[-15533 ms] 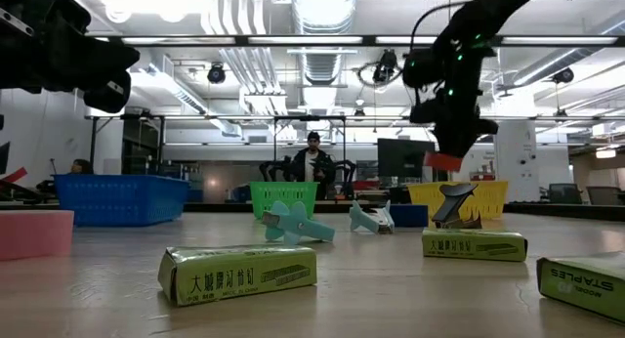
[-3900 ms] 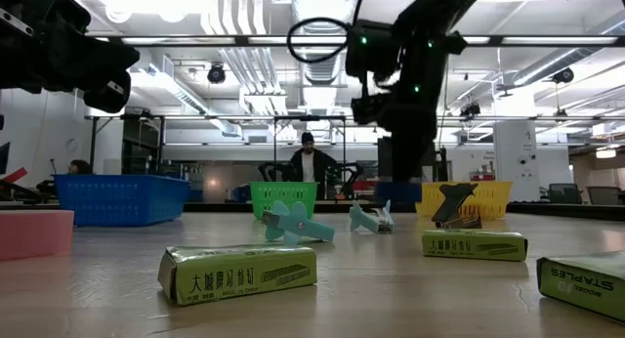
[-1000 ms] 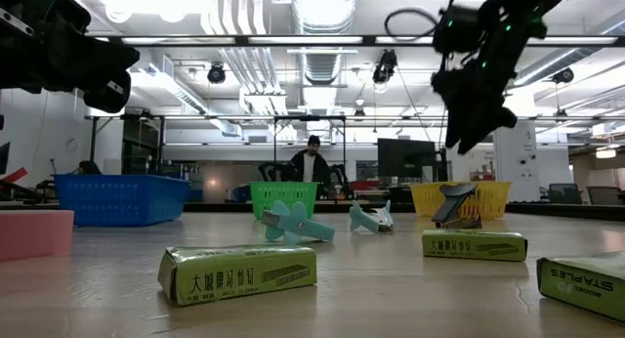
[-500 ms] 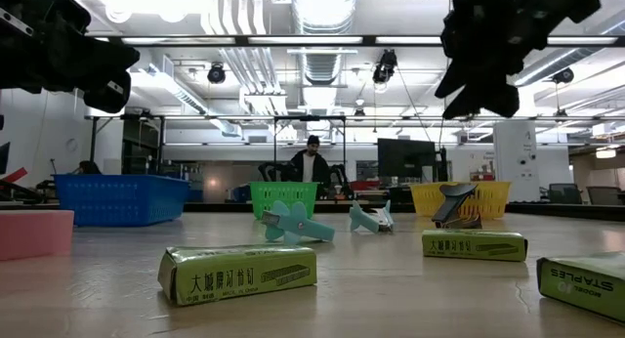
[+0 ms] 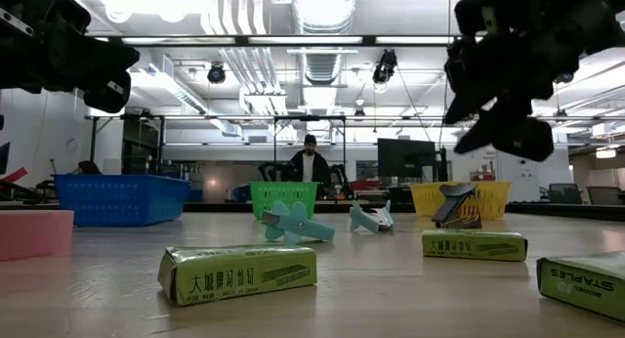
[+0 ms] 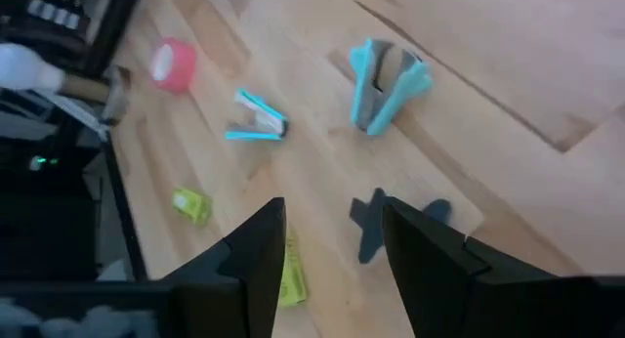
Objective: Pick and place Stapler, Stapler remover, tape
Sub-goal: Put the black staple remover into the green bin
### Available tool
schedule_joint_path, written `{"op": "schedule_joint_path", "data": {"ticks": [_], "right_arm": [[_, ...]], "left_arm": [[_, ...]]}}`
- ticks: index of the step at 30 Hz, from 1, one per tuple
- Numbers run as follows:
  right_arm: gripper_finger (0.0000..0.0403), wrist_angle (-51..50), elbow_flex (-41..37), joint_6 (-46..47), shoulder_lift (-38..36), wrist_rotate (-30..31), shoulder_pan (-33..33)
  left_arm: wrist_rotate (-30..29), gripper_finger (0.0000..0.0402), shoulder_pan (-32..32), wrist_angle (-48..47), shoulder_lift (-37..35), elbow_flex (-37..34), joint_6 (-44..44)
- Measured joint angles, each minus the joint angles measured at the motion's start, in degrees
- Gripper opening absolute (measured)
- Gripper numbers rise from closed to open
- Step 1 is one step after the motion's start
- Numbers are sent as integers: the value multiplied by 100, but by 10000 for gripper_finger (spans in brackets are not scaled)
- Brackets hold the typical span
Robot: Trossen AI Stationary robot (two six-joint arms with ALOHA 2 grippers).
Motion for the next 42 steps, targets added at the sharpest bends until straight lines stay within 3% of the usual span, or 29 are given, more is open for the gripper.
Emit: {"op": "schedule_joint_path", "data": {"ticks": [18, 42], "right_arm": [[150, -12, 136, 445, 777, -484, 261], [128, 274, 154, 431, 1217, -286, 190]], "left_arm": [[-2, 26, 0, -2, 1, 2, 0], [0, 26, 0, -2, 10, 0, 0]]}}
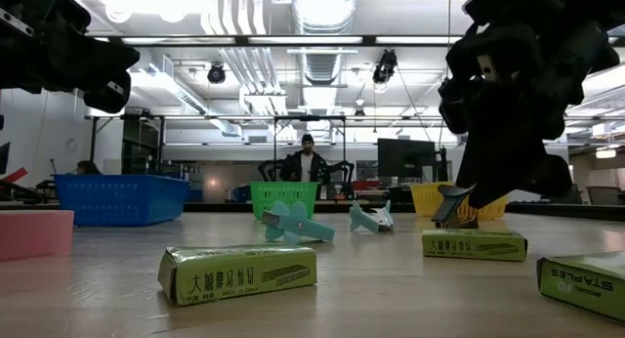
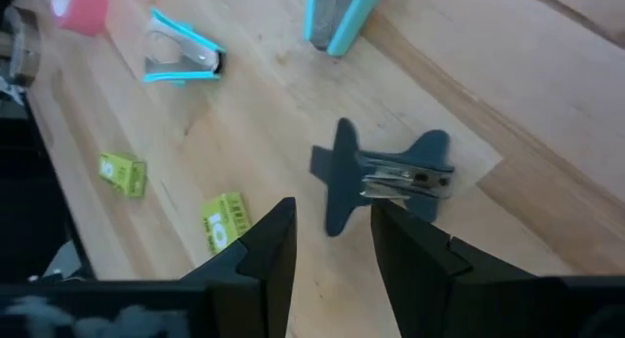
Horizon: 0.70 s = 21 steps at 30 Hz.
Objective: Pick and place Stapler, Stapler remover, tape
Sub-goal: Put the black staple remover into the green bin
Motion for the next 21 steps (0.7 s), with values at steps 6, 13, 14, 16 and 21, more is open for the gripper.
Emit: {"op": "schedule_joint_path", "data": {"ticks": [6, 13, 14, 16, 21], "right_arm": [[104, 84, 4, -7, 116, 30, -44], [49, 106, 4, -75, 215, 34, -59], [40, 112, 4, -107, 208, 35, -59], [23, 120, 4, -154, 170, 35, -59], [10, 215, 51, -363, 132, 35, -123]], "left_arm": [[-1, 26, 1, 2, 11, 1, 1], [-2, 26, 2, 0, 13, 0, 1], [-2, 26, 2, 0, 13, 0, -1], [-1, 26, 0, 0, 13, 1, 0], [-1, 26, 1, 2, 13, 1, -1]]}}
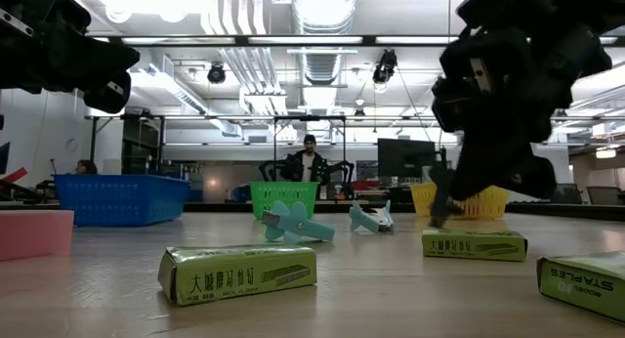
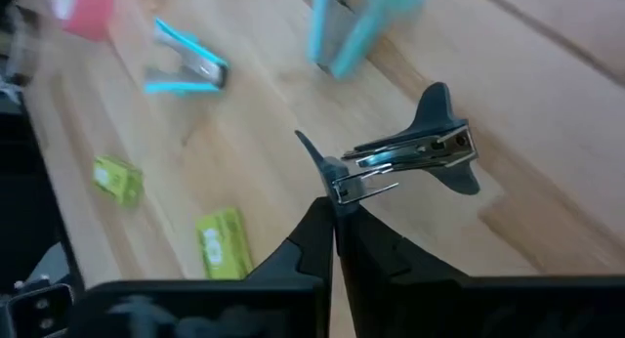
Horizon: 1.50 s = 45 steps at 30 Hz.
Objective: Pick and place Stapler, Stapler remover, tape
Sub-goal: Put the black staple remover into the green bin
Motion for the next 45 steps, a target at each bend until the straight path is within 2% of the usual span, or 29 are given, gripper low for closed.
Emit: {"op": "schedule_joint_path", "data": {"ticks": [8, 19, 23, 28, 33, 45], "right_arm": [[9, 34, 446, -912, -9, 1, -444], [9, 28, 1197, -2322, 82, -140, -1729], [9, 18, 1552, -2653, 441, -250, -2037], [9, -1, 2178, -3113, 1111, -680, -2399], [8, -95, 2849, -3581, 1639, -729, -2681], [8, -1352, 4173, -3845, 2768, -811, -3317]], "left_arm": [[0, 26, 1, -1, 0, 1, 2], [-1, 26, 1, 0, 0, 1, 2], [-1, 26, 1, -1, 0, 0, 1], [1, 26, 0, -2, 11, -1, 1], [-1, 26, 0, -1, 17, 1, 0], [0, 26, -1, -2, 17, 1, 2]]}}
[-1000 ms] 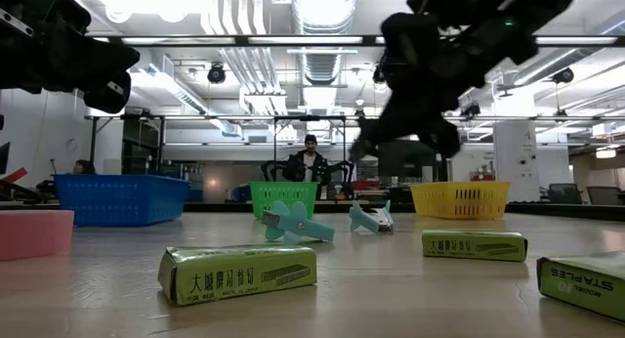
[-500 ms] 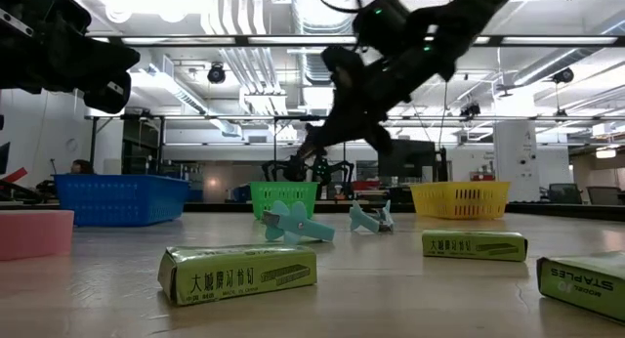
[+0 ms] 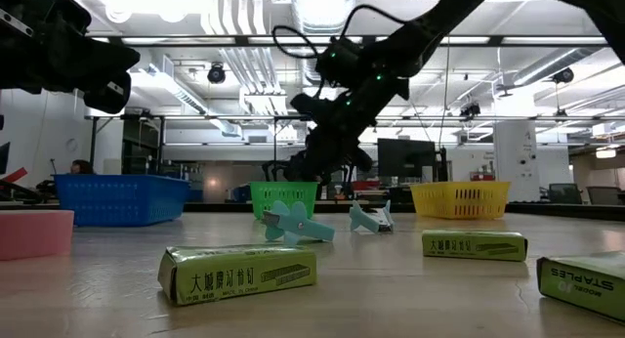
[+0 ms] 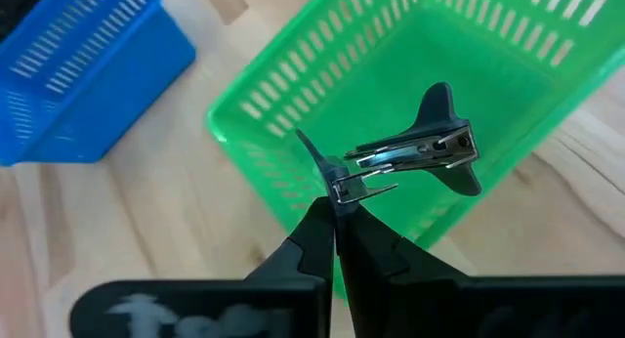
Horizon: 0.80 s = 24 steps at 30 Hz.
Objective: Pick and place Stapler, Stapler remover, tape
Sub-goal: Put the black staple remover into the green bin, then put the top blue staple remover into the green bin
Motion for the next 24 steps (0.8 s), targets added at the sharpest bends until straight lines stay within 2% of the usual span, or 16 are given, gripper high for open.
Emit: {"op": "schedule_joint_path", "data": {"ticks": [5, 12, 24], "right_arm": [[8, -230, 365, -84, 289, -47, -76], [17, -314, 424, -155, 217, -2, -97], [106, -319, 422, -327, 77, -17, -107]], "left_arm": [[1, 26, 0, 1, 0, 0, -2], [0, 26, 1, 1, 0, -1, 0], [-1, 26, 2, 2, 4, 0, -2]]}}
